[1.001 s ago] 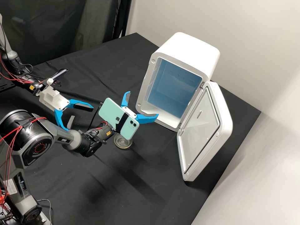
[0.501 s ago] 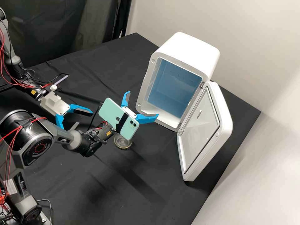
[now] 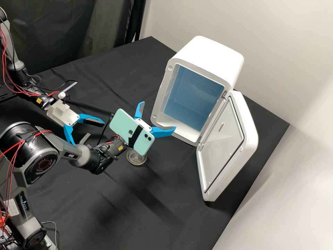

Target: Place the flask in the incubator

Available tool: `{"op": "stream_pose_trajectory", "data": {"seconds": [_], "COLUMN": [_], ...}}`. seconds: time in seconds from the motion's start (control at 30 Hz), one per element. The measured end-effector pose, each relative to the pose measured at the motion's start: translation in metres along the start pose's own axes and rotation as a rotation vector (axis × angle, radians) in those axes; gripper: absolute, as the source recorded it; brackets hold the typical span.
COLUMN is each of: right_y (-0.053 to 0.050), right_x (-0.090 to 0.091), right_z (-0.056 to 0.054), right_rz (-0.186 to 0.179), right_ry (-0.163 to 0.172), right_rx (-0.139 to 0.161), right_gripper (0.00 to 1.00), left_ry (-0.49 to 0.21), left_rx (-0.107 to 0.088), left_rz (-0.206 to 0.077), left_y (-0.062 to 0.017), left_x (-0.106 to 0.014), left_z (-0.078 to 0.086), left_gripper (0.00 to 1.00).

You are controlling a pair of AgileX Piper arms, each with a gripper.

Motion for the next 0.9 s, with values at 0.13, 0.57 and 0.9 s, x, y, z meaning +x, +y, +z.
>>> {"op": "stream_pose_trajectory", "data": {"seconds": [0.13, 0.57, 0.9], "right_y": [0.000, 0.000, 0.000], "right_x": [0.000, 0.000, 0.000], "right_z": [0.000, 0.000, 0.000], "right_rz": [0.000, 0.000, 0.000], "right_ry": [0.000, 0.000, 0.000], "right_rx": [0.000, 0.000, 0.000], "right_gripper": [1.00, 1.00, 1.00], "left_ry": [-0.004, 0.057, 0.061], "left_rx": [-0.003, -0.045, -0.017], "left_rz": [0.000, 0.061, 0.071], "left_y": [0.0006, 0.0200, 0.0239], "left_x": [0.000, 0.003, 0.002], "left_z": [0.000, -0.021, -0.019], "left_gripper": [1.00, 1.00, 1.00]}}
